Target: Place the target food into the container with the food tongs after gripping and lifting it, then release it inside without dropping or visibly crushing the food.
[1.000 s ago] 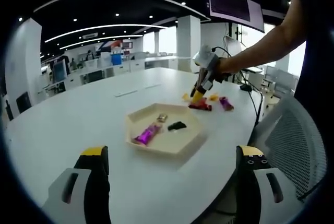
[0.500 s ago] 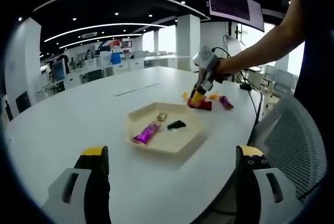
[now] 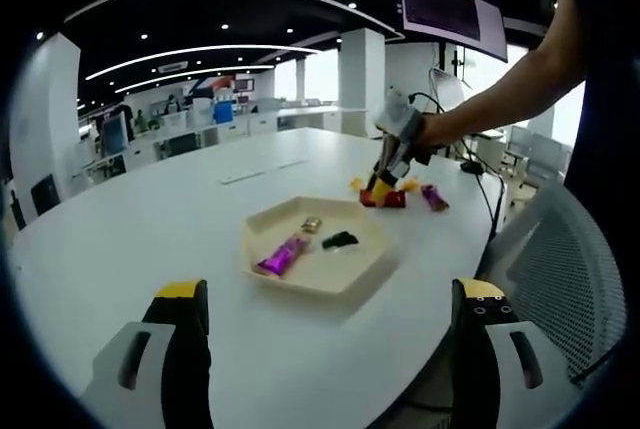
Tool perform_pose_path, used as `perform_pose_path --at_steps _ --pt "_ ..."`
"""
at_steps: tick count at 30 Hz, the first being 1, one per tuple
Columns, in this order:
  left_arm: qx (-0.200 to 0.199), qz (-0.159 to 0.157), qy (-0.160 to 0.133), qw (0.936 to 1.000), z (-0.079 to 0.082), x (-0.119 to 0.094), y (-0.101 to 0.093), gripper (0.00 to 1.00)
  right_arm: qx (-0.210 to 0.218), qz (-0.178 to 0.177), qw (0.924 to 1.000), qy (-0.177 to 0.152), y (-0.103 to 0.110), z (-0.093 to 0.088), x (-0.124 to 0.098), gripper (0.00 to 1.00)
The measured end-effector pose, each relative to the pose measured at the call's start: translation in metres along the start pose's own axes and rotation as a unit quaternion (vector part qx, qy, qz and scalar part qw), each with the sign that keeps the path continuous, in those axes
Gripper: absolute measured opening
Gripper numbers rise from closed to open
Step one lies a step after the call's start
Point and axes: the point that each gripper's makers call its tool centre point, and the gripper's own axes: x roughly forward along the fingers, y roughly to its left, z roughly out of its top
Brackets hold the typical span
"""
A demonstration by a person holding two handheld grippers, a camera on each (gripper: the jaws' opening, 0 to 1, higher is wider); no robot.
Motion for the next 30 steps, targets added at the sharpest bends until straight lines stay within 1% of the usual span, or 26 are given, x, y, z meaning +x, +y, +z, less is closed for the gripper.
perform_pose_path --at_steps 2,10,17,25,30 --pt "0.001 0.000 0.000 1.0000 0.000 0.000 0.000 0.98 -0.003 0.000 1.0000 0.000 0.000 0.000 -0.001 0.22" --pt "0.001 -0.001 0.001 1.0000 0.000 0.000 -0.001 0.98 0.006 0.002 1.0000 0.001 -0.003 0.001 -0.008 0.21" --pt "0.002 -0.002 0.002 1.0000 0.000 0.000 -0.001 0.98 -0.013 0.000 0.9999 0.001 -0.008 0.011 -0.020 0.21" --pt "0.003 -0.002 0.002 1.0000 0.000 0.000 -0.001 0.98 -0.022 -0.003 0.9997 0.000 -0.015 0.021 -0.030 0.21" --pt "0.003 -0.001 -0.002 1.0000 0.001 0.000 0.000 1.00 -0.031 -0.003 0.9995 -0.002 -0.013 0.028 -0.037 0.21"
